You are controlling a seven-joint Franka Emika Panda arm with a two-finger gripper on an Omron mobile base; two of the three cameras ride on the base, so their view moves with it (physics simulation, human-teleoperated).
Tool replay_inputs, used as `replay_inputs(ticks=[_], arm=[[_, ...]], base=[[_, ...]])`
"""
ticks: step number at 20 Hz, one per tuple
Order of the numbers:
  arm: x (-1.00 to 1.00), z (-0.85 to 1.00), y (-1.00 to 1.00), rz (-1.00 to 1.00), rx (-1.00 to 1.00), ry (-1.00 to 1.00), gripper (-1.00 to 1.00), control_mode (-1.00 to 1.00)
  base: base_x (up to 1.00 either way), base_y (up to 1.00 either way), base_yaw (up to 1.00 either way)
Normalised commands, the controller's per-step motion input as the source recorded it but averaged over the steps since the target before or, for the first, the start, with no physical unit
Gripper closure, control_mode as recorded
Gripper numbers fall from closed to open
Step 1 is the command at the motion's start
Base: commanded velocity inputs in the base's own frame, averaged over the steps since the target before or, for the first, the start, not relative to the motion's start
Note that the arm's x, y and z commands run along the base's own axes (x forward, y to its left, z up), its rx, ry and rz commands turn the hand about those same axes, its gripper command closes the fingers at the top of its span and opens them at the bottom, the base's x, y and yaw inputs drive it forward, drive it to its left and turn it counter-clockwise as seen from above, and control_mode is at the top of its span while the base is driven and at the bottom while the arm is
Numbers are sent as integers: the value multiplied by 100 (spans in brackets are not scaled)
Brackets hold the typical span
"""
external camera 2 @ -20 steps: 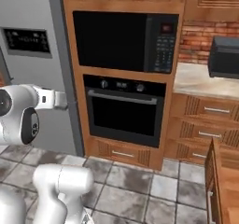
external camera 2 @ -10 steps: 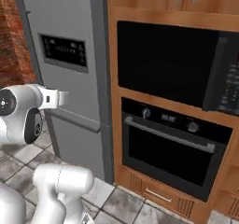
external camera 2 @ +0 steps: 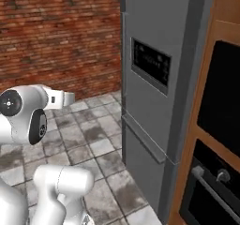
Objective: Pick up the metallic utensils from the counter and place them in the open drawer. Make sure not to pick up any wooden utensils.
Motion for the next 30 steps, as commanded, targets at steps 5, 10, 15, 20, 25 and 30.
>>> replay_inputs(ticks=[5, 10, 15, 20, 25, 30], arm=[[0, 0, 0, 0, 0, 0, -100, 100], [0, 0, 0, 0, 0, 0, -100, 100], [0, 0, 0, 0, 0, 0, -100, 100], [0, 0, 0, 0, 0, 0, -100, 100], [0, 0, 0, 0, 0, 0, -100, 100], [0, 0, 0, 0, 0, 0, -100, 100]], base=[[60, 0, 97], [99, -20, 77], [100, -59, 60], [100, -23, 55], [100, -30, 55], [88, -65, 57]])
